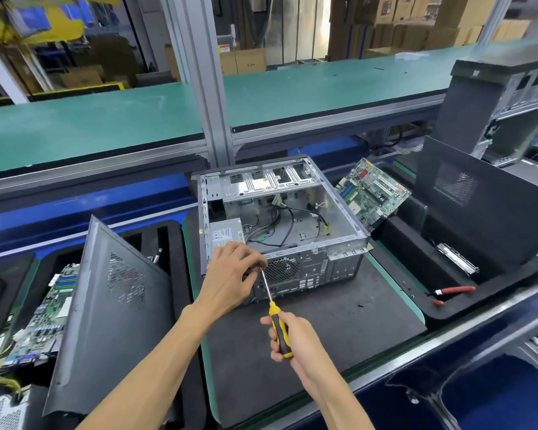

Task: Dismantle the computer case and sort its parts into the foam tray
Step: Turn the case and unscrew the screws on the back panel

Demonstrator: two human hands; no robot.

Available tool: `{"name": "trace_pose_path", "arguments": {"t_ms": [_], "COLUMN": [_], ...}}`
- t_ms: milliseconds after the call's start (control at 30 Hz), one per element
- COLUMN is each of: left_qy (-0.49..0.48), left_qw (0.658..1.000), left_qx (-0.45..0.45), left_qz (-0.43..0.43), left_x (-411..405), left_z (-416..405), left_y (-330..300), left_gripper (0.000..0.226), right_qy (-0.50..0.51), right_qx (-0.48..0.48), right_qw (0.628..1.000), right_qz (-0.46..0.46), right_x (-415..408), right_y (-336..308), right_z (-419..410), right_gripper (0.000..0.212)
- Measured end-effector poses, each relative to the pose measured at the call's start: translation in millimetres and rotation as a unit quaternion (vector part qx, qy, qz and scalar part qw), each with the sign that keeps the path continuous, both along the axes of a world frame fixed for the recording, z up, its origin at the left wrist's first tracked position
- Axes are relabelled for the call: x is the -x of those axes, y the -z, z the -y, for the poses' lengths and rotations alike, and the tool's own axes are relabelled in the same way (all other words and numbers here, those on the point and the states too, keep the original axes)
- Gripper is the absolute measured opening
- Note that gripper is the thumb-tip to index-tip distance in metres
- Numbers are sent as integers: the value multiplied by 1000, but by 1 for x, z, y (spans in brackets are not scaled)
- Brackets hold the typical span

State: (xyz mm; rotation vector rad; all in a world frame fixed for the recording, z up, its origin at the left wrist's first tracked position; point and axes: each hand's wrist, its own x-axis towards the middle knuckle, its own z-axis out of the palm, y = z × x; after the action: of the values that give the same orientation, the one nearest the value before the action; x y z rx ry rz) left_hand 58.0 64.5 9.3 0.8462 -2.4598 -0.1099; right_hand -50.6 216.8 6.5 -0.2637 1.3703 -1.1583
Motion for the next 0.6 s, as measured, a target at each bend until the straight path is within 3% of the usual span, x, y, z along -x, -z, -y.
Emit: {"name": "trace_pose_path", "arguments": {"t_ms": [100,200,333,600], "left_qy": [1,8,8,17], "left_qw": [1000,999,997,989], "left_qx": [16,44,58,22], "left_qz": [-6,-22,-47,-146], "left_x": [1,0,1,3], "left_z": [3,6,8,4], "left_y": [4,10,16,15], "left_gripper": [19,10,9,10], "right_qy": [-5,-20,0,-26], "right_qx": [19,53,49,46], "right_qw": [1000,998,999,998], "right_qz": [1,-12,-12,-22], "right_x": [1,0,1,11], "right_y": [0,1,5,5], "right_z": [-3,-5,-1,-9], "right_gripper": [29,12,18,9]}}
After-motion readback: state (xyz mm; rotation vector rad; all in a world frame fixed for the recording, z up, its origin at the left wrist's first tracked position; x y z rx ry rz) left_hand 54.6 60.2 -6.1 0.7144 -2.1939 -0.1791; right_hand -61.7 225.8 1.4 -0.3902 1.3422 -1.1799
